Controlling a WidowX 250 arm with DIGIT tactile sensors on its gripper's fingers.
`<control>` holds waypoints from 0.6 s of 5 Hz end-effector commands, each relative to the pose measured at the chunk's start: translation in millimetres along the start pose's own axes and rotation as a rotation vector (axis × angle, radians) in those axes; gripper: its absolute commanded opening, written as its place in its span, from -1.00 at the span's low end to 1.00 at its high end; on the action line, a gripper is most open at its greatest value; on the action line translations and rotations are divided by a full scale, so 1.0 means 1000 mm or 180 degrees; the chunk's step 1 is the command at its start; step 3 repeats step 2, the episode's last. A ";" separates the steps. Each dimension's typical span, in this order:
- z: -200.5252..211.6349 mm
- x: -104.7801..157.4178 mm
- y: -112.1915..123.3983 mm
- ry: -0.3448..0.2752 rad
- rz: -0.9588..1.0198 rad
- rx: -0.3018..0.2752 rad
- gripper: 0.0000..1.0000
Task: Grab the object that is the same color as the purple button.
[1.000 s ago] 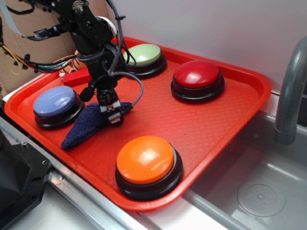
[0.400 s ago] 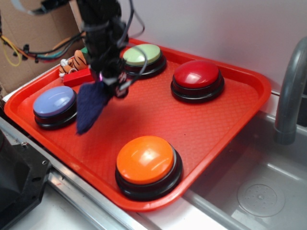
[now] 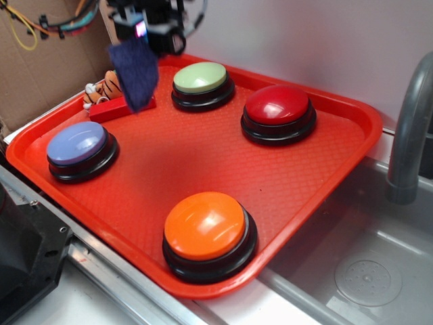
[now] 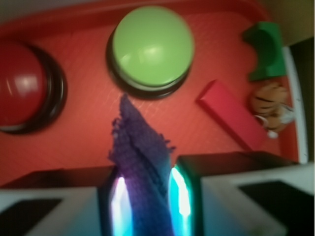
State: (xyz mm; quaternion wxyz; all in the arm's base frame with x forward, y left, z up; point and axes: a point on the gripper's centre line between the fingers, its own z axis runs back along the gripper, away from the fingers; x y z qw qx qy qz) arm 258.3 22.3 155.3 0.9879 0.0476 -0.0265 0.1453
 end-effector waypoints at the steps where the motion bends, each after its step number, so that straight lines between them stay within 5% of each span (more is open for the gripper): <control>1: 0.069 0.010 0.020 -0.0514 0.0306 -0.0265 -1.00; 2: 0.058 0.012 0.021 -0.0254 0.0365 -0.0112 -1.00; 3: 0.058 0.012 0.021 -0.0254 0.0365 -0.0112 -1.00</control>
